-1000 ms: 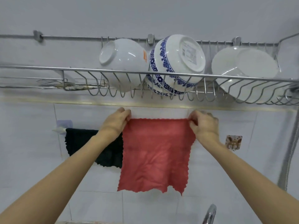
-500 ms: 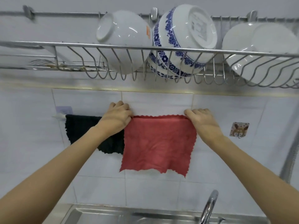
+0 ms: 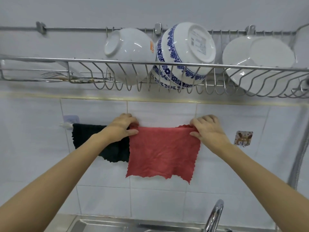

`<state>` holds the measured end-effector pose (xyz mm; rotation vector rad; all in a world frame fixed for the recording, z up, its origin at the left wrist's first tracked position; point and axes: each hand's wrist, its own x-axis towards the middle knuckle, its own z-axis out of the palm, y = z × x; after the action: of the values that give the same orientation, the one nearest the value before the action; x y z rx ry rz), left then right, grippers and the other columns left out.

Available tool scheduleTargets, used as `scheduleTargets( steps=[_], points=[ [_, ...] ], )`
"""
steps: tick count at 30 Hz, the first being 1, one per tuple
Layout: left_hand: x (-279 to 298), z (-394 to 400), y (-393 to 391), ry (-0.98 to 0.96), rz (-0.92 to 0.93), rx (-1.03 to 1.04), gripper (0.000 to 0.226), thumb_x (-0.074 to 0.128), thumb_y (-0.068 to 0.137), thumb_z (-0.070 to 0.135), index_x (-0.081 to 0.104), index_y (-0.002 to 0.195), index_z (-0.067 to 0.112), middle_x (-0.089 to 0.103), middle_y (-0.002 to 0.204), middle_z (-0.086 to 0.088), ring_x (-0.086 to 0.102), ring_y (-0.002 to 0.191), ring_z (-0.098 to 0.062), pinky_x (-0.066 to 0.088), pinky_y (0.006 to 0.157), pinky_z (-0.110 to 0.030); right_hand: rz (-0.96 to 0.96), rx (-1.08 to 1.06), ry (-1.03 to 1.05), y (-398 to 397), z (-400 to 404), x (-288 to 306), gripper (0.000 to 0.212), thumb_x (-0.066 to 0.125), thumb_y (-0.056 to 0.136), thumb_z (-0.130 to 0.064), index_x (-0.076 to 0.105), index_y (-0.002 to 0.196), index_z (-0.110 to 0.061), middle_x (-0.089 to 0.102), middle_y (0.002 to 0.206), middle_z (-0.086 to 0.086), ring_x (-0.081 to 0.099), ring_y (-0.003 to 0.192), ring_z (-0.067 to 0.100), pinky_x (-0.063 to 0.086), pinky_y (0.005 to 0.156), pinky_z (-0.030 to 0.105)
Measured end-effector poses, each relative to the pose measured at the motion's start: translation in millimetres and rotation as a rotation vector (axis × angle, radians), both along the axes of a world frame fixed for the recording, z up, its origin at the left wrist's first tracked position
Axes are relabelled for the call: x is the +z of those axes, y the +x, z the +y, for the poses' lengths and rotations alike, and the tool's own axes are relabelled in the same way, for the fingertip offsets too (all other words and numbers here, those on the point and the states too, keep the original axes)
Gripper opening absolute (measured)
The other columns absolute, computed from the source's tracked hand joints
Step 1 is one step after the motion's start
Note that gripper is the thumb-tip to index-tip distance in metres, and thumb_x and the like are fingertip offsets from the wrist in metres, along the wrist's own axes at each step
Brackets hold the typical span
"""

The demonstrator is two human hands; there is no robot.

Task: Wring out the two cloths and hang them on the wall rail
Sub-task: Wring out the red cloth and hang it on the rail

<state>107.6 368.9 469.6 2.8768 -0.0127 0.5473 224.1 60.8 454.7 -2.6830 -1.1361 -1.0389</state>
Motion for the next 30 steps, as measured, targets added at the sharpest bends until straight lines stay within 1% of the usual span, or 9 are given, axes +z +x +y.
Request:
scheduleTargets(
  steps=[3,5,7,9,12,15,21,25,30],
  points=[
    [0.5,-7.9,-6.5,-0.044,-0.022,-0.042,0.027,0.061,0.092,0.026,0.052,0.117,0.023,0.053,0.105,0.002,0.050,0.098,-0.018,0.043,0.087,-0.029,-0.052,-0.065,-0.094,-3.8,-2.3,7.1,0.021,0.072,0.080,-0.029,0.068,0.094,-0.013,0.064,0.092,0.009,0.055,0.095,0.034,0.039,0.092,0.049],
    [-0.9,-9.9,-12.2,-0.008,-0.064,-0.053,0.017,0.056,0.095,0.027,0.056,0.110,0.020,0.057,0.104,0.002,0.051,0.097,-0.017,0.042,0.083,-0.027,-0.046,-0.068,-0.103,-9.5,-2.5,12.5,0.022,0.061,0.089,-0.030,0.067,0.104,-0.014,0.062,0.102,0.011,0.051,0.104,0.034,0.034,0.097,0.047],
    [-6.8,-3.0,-14.1,-0.047,-0.108,-0.048,0.019,0.052,0.097,0.031,0.059,0.111,0.020,0.057,0.106,0.003,0.049,0.100,-0.014,0.042,0.089,-0.028,0.029,-0.054,-0.119,-8.3,1.0,15.1,0.030,0.042,0.099,-0.032,0.056,0.121,-0.018,0.061,0.116,0.005,0.047,0.115,0.028,0.025,0.103,0.039],
    [-13.6,1.7,-13.9,-0.084,-0.141,-0.049,0.026,0.054,0.095,0.035,0.059,0.115,0.019,0.051,0.111,0.004,0.044,0.104,-0.011,0.038,0.093,-0.026,0.112,-0.004,-0.052,-9.2,0.4,18.8,0.027,0.037,0.101,-0.028,0.049,0.124,-0.020,0.061,0.118,0.003,0.046,0.115,0.024,0.024,0.103,0.036],
    [-15.9,1.6,-15.1,-0.063,-0.165,-0.099,0.033,0.062,0.090,0.035,0.056,0.120,0.021,0.044,0.116,0.010,0.043,0.108,-0.008,0.037,0.096,-0.024,0.084,0.068,0.019,-15.2,-1.4,14.0,0.023,0.049,0.096,-0.028,0.051,0.117,-0.020,0.056,0.117,0.003,0.043,0.113,0.024,0.032,0.099,0.036],
    [-18.2,-2.1,-16.1,0.006,-0.245,-0.130,0.031,0.062,0.091,0.025,0.055,0.121,0.022,0.049,0.117,0.011,0.043,0.110,-0.007,0.036,0.097,-0.023,0.028,0.102,-0.003,-19.0,0.1,3.3,0.031,0.064,0.087,-0.029,0.053,0.114,-0.019,0.052,0.115,0.002,0.047,0.107,0.025,0.041,0.095,0.039],
    [-25.1,-7.8,-15.0,-0.081,-0.302,-0.044,0.022,0.052,0.097,0.024,0.056,0.118,0.018,0.059,0.111,0.002,0.049,0.101,-0.011,0.042,0.093,-0.027,-0.077,0.054,0.011,-7.0,4.5,4.1,0.018,0.062,0.088,-0.024,0.060,0.102,-0.012,0.067,0.093,0.004,0.057,0.095,0.028,0.029,0.098,0.038],
    [-23.9,-7.6,-16.2,-0.102,-0.300,-0.049,0.025,0.047,0.099,0.029,0.061,0.116,0.018,0.058,0.112,0.001,0.045,0.108,-0.012,0.041,0.099,-0.033,-0.082,0.058,0.102,-9.7,-1.2,4.0,0.017,0.060,0.091,-0.023,0.067,0.105,-0.016,0.060,0.102,0.007,0.051,0.103,0.031,0.038,0.093,0.039],
    [-19.1,-12.5,-17.1,-0.123,-0.306,-0.101,0.038,0.062,0.091,0.028,0.051,0.127,0.025,0.046,0.115,0.006,0.039,0.107,-0.002,0.034,0.096,-0.023,0.001,0.091,-0.008,-12.7,-4.6,6.1,0.036,0.060,0.090,-0.029,0.053,0.123,-0.018,0.060,0.114,0.001,0.054,0.110,0.023,0.033,0.101,0.037]
  ],
)
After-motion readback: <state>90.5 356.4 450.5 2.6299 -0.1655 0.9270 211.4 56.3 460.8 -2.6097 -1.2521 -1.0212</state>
